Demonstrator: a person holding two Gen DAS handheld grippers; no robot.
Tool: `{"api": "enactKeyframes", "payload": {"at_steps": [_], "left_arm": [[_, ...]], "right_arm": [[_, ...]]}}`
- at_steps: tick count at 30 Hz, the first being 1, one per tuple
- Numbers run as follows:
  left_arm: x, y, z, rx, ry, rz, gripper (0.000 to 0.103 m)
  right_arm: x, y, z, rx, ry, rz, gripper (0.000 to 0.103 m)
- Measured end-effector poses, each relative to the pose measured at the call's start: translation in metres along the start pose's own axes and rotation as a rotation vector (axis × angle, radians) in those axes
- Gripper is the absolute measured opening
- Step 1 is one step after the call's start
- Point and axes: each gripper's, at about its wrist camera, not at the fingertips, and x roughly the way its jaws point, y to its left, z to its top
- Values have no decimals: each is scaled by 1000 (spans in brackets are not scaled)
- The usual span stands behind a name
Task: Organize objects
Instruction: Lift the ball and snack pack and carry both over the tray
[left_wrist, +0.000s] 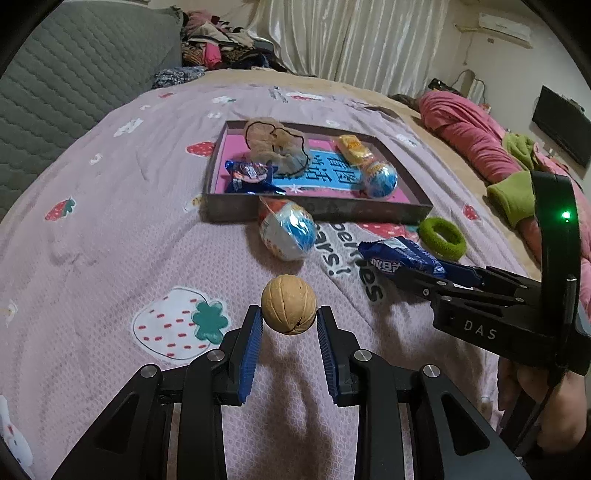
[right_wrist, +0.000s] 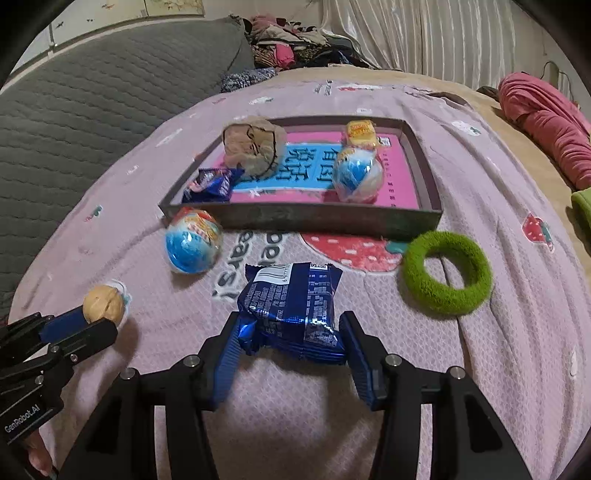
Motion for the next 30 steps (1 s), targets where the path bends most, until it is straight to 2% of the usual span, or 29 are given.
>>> {"api": "enactKeyframes", "payload": {"at_steps": [14, 30], "left_arm": [[-19, -2, 30, 7, -37, 24, 31], [-61, -34, 116, 76, -175, 39, 31]], "right_arm": [[-43, 7, 33, -21, -89, 23, 53], [-111, 7, 99, -66, -240, -6, 53]]}}
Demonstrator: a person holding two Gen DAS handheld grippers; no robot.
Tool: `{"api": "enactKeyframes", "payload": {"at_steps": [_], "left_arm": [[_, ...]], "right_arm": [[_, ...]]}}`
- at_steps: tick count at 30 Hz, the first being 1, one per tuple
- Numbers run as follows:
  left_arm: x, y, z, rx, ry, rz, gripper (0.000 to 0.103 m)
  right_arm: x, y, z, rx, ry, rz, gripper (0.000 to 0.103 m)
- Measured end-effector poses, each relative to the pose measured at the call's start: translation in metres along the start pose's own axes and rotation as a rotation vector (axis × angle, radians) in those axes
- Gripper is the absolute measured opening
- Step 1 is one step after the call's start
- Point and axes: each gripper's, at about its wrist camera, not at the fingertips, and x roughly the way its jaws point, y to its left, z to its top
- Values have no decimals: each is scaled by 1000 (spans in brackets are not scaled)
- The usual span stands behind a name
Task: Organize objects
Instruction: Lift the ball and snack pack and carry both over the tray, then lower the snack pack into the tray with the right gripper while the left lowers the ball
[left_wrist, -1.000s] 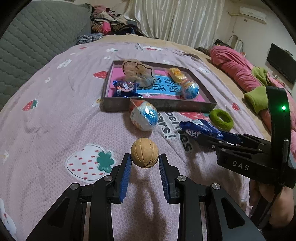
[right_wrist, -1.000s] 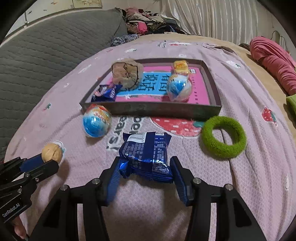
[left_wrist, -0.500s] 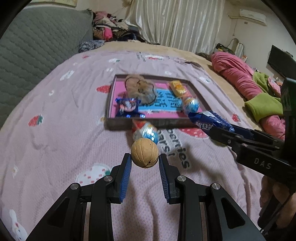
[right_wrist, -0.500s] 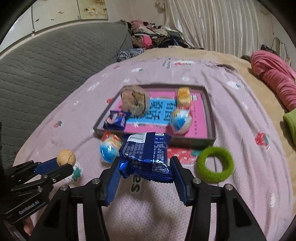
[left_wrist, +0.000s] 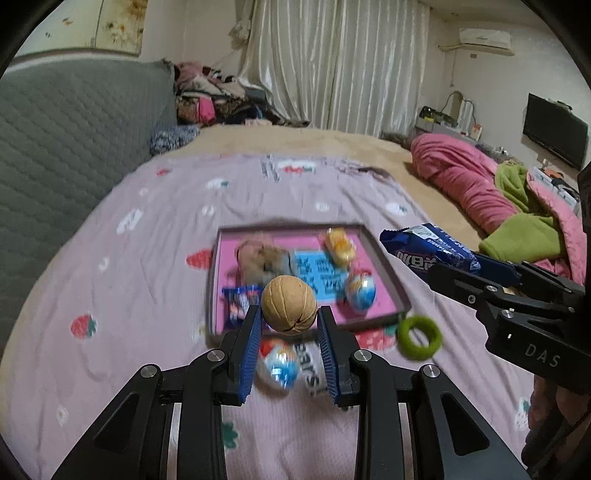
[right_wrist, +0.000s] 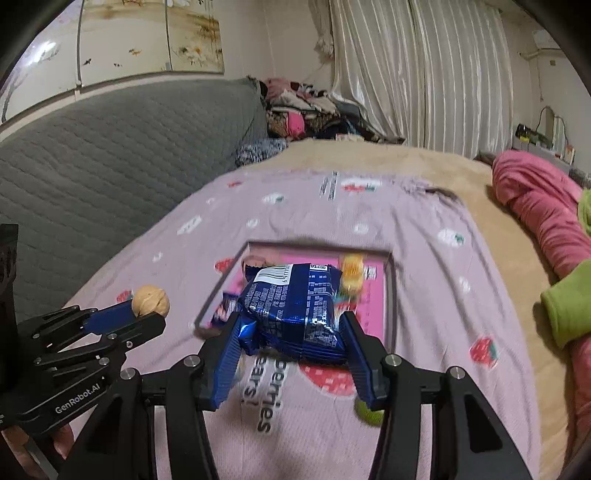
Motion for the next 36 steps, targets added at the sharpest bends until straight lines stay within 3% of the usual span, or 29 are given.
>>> {"api": "enactKeyframes", "payload": {"at_steps": [16, 36], "left_arm": [[18, -7, 68, 36, -77, 27, 31], [110, 24, 45, -5, 20, 33, 31]], "right_arm": [[5, -8, 54, -5, -80, -12, 53], [83, -22, 24, 5, 26, -11, 53]]}}
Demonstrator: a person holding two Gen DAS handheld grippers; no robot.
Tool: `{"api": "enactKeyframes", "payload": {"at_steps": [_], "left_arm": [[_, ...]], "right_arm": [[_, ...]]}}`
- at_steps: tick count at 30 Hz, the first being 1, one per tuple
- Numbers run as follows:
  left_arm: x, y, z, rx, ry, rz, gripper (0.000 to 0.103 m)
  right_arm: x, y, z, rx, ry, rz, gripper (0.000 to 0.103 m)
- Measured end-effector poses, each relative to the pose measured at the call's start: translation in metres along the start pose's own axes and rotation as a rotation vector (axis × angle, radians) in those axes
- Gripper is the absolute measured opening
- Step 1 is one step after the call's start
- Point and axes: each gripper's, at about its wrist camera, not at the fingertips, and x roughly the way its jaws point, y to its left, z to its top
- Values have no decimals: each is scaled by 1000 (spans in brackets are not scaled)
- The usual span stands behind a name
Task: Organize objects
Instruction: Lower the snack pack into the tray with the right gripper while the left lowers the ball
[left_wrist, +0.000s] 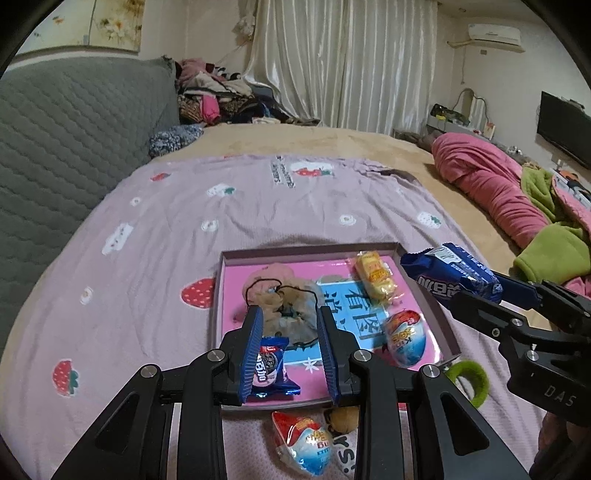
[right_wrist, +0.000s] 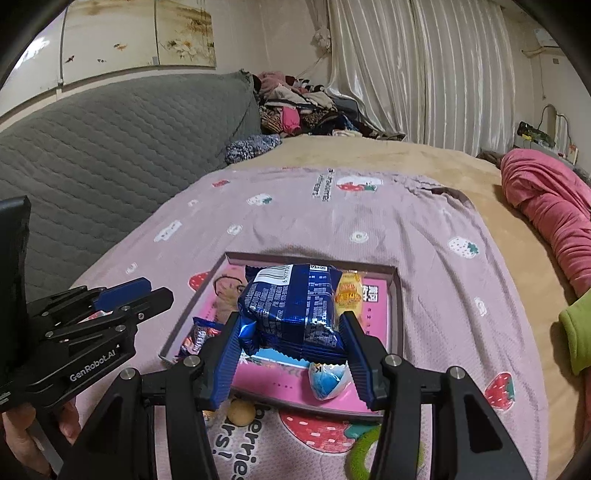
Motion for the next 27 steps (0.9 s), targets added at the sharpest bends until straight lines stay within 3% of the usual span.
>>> {"api": "enactKeyframes", "payload": {"at_steps": [9, 27], "left_arm": [[45, -3, -15, -7, 34, -26, 31], [124, 4, -38, -25, 124, -8, 31]], "right_arm": [[32, -14, -13, 11, 37, -15, 53], [125, -36, -22, 42, 161, -82, 53]]}}
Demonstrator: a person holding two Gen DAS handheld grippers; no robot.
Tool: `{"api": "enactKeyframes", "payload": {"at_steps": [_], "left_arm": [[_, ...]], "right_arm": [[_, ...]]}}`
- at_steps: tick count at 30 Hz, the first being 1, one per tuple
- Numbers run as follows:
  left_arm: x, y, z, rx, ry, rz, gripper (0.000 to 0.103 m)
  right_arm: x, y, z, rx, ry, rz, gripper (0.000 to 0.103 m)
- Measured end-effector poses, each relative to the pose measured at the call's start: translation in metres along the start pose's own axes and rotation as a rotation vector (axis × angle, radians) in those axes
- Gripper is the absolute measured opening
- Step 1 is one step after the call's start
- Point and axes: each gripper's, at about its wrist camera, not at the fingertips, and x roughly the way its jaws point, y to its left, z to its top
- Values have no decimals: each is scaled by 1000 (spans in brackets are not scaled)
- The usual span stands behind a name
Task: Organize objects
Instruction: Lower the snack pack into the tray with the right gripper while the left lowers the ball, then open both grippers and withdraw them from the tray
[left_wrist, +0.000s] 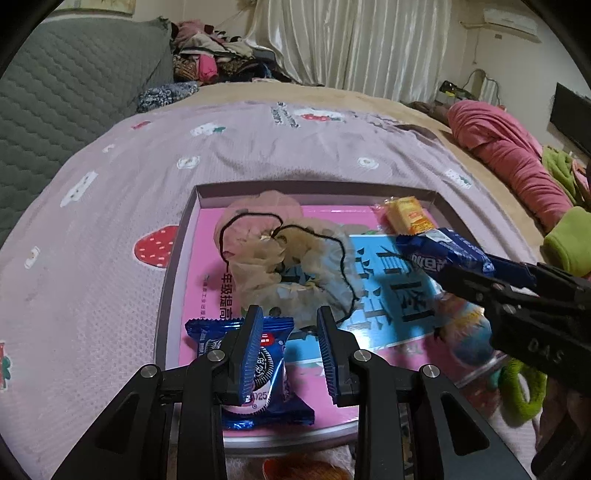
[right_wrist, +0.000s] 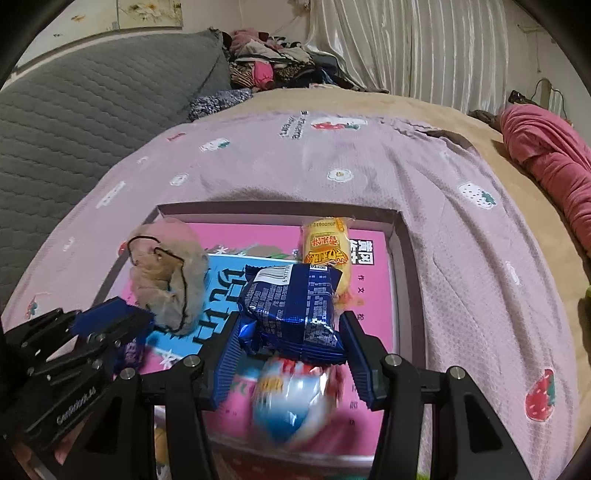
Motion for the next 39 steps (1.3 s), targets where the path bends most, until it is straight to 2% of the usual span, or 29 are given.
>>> {"api": "enactKeyframes", "payload": {"at_steps": [4, 6, 8, 10, 14, 16, 20, 26, 39], "left_arm": [[5, 5, -2, -15, 3, -6, 31], [6, 7, -1, -18, 10, -16, 37], [6, 7, 0, -21, 9, -16, 53], [7, 8, -1, -18, 15, -5, 61], [6, 11, -1, -28, 11, -6, 62], [6, 11, -1, -28, 10, -3, 62], [0, 13, -1, -31, 1, 4, 74], [-17, 12, -3, -32, -28, 8, 78], [-74, 0, -17, -31, -44, 34, 81]], "right_arm": [[10, 3, -2, -21, 17, -22, 53], [13, 3, -4, -19, 16, -24, 54], [17, 3, -5, -19, 30, -32, 56], [18, 4, -5, -20, 37, -34, 57], [15, 5, -6, -22, 33, -46, 57], [11, 4, -5, -16, 24, -47, 62], [0, 1, -4, -6, 5, -53, 67], [-30, -5, -9, 12, -29, -45, 79], [-90, -6, -31, 12, -56, -47, 87]]}}
